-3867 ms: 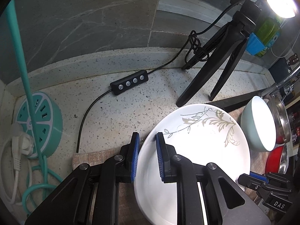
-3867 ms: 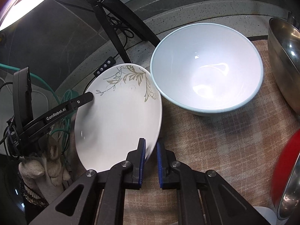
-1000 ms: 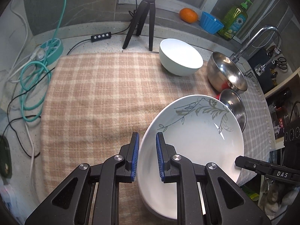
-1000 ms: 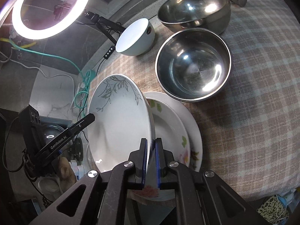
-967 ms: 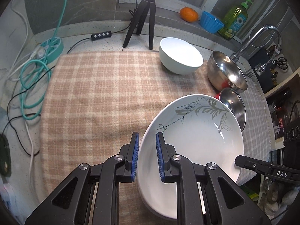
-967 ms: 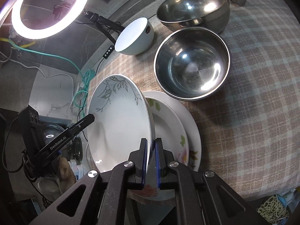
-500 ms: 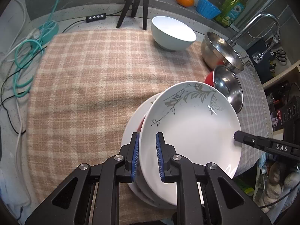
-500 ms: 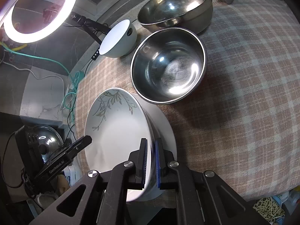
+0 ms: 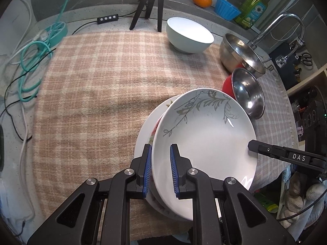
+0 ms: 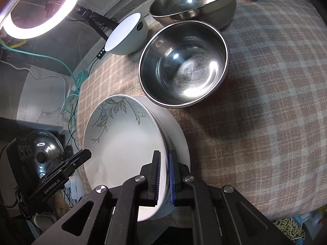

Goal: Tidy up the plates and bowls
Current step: 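Lower the gold-leaf plate onto the pink-flower plates and open both grippers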

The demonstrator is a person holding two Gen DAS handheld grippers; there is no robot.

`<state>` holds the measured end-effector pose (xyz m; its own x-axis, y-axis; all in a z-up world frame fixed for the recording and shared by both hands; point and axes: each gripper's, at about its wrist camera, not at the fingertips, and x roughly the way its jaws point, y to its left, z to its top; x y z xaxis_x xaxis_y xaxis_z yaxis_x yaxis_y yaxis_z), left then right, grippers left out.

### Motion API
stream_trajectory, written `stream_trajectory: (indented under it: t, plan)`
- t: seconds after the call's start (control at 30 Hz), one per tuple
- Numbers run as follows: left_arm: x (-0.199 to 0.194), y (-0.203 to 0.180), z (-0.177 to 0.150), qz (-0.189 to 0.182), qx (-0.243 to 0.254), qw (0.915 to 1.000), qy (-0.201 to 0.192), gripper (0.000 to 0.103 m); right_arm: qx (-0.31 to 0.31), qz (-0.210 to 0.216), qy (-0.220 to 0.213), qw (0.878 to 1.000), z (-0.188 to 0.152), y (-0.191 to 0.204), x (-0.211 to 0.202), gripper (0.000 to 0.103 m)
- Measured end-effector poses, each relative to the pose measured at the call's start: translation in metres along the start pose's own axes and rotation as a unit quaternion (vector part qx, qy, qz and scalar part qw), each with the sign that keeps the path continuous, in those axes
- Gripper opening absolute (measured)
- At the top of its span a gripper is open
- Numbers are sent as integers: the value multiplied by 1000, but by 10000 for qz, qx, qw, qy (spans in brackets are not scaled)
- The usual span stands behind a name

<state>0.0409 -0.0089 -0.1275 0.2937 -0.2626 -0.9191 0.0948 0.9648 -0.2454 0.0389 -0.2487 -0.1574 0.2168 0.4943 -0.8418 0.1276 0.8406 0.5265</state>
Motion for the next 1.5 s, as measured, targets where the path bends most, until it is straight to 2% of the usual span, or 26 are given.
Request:
stream_trajectory:
  t: [0.47,0.93,1.5]
  plan:
    - [8,5,-5,33,-38,9999,121,16,-346,-304,-18,9989,0,12,3,8]
    - [8,7,-4,20,-42,9999,138,16,-1286,-1002,-44,9866,-7,39,10,10]
    - [6,6,-5,78,64,9997,207,16,-1309,-951,2,9868,-7,37,8,10]
